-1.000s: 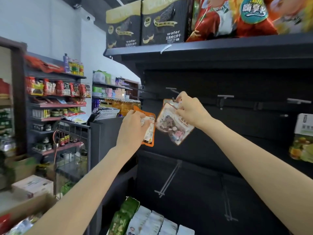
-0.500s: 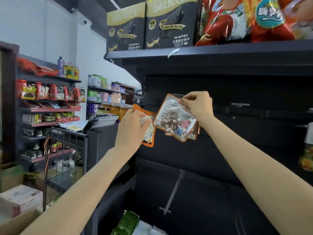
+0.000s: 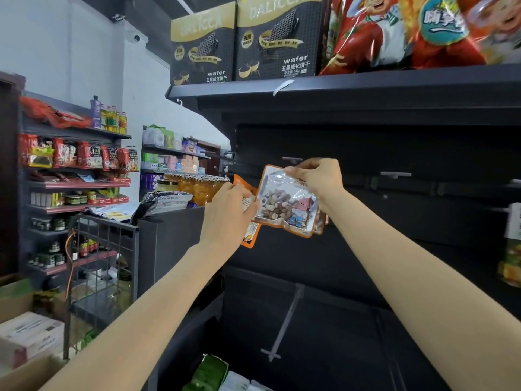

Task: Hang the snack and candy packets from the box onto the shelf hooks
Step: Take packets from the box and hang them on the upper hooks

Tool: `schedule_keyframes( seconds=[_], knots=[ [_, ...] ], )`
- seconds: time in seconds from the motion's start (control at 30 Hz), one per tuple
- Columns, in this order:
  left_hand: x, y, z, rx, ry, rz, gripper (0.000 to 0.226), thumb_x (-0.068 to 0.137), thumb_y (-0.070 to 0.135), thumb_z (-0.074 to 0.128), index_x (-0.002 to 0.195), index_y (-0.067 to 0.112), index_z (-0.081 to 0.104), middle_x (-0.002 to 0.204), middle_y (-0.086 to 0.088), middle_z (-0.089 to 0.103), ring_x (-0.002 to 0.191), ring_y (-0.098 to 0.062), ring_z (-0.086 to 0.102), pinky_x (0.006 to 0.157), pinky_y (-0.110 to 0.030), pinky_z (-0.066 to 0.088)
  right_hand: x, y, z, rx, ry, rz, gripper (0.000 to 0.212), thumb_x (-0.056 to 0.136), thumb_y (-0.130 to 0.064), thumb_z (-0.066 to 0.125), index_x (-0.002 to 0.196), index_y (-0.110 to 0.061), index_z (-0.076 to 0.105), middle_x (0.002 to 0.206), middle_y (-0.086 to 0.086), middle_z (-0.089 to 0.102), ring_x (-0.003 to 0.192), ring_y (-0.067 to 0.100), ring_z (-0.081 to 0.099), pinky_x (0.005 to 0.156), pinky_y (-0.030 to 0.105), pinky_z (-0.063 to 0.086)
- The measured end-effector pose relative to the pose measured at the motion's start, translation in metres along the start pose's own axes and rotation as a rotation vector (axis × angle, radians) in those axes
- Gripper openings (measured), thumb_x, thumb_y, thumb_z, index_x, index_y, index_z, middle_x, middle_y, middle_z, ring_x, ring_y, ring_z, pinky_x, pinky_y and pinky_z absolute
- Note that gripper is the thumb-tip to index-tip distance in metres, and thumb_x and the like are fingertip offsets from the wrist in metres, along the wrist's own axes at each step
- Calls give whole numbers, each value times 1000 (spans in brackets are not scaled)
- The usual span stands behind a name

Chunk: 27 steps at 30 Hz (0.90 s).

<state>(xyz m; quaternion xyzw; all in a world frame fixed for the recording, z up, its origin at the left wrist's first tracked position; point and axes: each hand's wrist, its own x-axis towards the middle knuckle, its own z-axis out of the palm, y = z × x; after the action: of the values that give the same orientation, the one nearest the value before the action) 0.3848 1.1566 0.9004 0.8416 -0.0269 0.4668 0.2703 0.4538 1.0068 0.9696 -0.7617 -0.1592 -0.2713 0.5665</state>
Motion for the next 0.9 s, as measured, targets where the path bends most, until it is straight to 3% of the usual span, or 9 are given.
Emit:
schedule_keyframes(
  seconds=[0.23,0.37,0.43,0.57,0.67,0.73,0.8,0.9],
  knots=[
    [8,8,1,33,-52,-5,29,90,36,60,104,12,65,108,-3,58,102,-18,55,88,-36,44,-7,9,1,57,25,-79,4,82,-21,73,86,-21,73,87,-2,70,82,17,69,78,39,58],
    [15,3,6,-27,-97,-96,30,90,37,60,95,10,71,99,-5,66,82,-13,56,64,-23,38,-13,13,0,16,-1,-191,11,87,-22,67,94,-17,74,85,-6,70,82,14,68,78,36,57],
    [16,2,9,-92,-125,-144,29,89,35,61,91,9,73,95,-6,69,75,-10,54,59,-22,34,-14,15,-3,-4,-31,-211,16,88,-23,65,99,-16,74,90,-5,71,86,14,67,80,35,56],
    [14,4,13,-136,-133,-150,25,90,31,62,87,8,73,95,-6,69,77,-11,55,66,-23,37,-16,24,-12,-88,-149,-225,27,83,-18,71,110,-18,69,106,0,68,89,13,67,76,31,58],
    [11,1,14,-92,-89,-129,16,91,23,59,94,12,71,106,-5,67,92,-15,58,78,-28,42,-11,30,-11,-229,-71,-326,32,82,-18,72,114,-18,69,114,-1,57,97,7,58,80,23,53],
    [10,-3,14,-29,-47,-113,20,92,14,57,109,12,66,116,-5,62,104,-18,57,83,-26,41,-8,32,-8,-424,15,-375,33,84,-25,71,117,-24,67,119,-2,48,96,6,49,69,14,43],
    [9,-8,13,13,-14,-87,25,92,9,56,116,12,63,121,-5,58,108,-18,55,81,-20,37,-4,38,-6,-641,76,-393,35,86,-30,68,120,-29,65,119,-1,43,104,12,48,68,20,40],
    [8,-10,10,31,13,-42,26,92,7,55,116,12,62,124,-5,56,111,-18,53,85,-20,37,0,51,-2,-787,105,-360,41,88,-34,64,128,-28,59,121,2,38,116,19,38,82,32,45]
  ],
)
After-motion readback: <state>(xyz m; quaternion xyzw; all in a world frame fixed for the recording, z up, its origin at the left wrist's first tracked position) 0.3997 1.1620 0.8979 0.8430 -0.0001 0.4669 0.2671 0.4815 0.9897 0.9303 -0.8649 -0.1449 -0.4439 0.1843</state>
